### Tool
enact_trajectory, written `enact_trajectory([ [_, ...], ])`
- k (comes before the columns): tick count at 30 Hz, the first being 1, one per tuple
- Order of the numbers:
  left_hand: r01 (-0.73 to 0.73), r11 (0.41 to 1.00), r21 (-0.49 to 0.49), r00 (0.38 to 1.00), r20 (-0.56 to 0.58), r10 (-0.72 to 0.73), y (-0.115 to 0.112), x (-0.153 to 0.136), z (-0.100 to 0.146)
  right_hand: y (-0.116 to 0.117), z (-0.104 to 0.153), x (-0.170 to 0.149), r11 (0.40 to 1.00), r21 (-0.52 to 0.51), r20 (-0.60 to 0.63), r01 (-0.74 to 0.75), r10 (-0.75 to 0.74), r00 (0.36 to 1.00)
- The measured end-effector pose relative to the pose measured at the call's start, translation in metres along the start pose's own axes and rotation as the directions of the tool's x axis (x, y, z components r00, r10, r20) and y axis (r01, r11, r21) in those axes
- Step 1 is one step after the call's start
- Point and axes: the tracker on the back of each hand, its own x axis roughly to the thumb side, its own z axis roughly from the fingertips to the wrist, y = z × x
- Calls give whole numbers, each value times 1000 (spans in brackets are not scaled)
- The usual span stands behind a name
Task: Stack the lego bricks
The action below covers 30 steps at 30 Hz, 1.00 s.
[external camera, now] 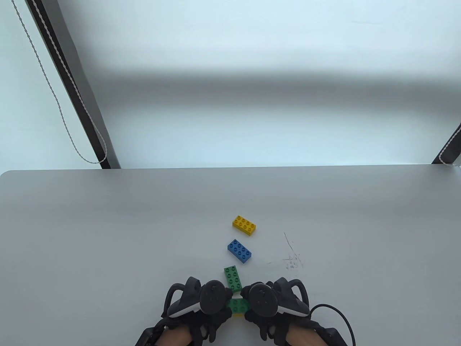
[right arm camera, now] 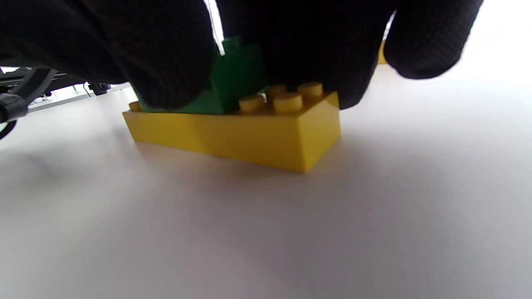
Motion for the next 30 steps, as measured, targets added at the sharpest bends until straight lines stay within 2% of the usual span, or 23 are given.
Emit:
enact_trajectory([
  [10,-56,995,-84,998,-30,53,-5,-2,-3,2,-2,-2,999,26,-18,31,-30,999],
  [22,-68,992,-108,997,-28,66,-5,-3,-4,1,-7,-7,994,66,-23,83,-81,996],
  [25,-75,990,-117,997,-31,72,-5,-3,-4,-3,-13,-12,986,105,-27,131,-129,991],
  [30,-82,988,-127,996,-34,78,-5,-3,-4,-17,-25,-20,973,91,-30,214,-212,977],
])
